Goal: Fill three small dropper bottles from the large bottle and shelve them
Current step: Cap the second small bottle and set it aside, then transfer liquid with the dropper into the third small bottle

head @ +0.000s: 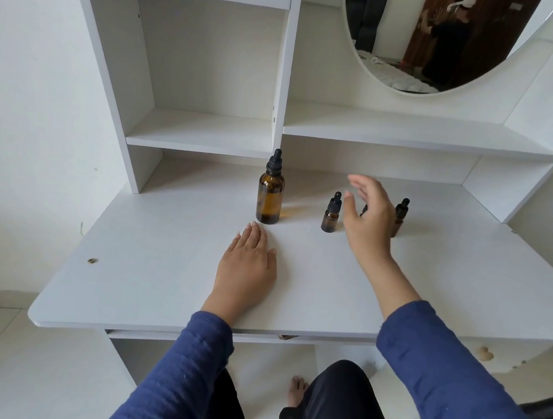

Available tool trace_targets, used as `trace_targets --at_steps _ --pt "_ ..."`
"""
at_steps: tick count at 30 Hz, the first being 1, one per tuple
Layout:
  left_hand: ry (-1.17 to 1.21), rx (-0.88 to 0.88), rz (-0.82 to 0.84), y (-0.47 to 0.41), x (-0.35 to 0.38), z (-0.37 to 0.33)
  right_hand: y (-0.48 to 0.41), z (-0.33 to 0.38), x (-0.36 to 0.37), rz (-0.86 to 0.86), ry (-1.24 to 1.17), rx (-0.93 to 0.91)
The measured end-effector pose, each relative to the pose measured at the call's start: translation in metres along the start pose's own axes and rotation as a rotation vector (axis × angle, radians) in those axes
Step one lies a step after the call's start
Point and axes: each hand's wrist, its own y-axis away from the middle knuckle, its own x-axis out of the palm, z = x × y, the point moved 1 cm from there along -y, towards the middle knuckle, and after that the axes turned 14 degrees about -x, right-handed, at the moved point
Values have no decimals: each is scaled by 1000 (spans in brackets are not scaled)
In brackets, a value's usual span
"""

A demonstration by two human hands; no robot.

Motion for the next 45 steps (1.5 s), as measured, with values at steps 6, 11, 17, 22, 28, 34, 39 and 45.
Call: trace_targets --at_steps 6,11,17,22,28,34,39,45 --pt "104 23 -26 5 -5 -2 -2 -8 15 210 -23 266" --pt "244 12 -47 6 -8 -1 1 -8 13 192 -9 263" --pt "378 11 -57 2 -6 8 20 10 19 195 -84 179" --pt "451 49 -71 -2 -8 7 30 34 29 201 -175 87" --pt "630 108 -82 -1 -13 1 37 54 41 193 -226 13" --pt "739 103 -46 -2 -12 5 39 60 44 203 -298 65" --pt "764 97 -3 -4 -11 8 35 57 38 275 -384 107" --pt "780 62 28 -7 -9 9 34 54 34 383 -475 127"
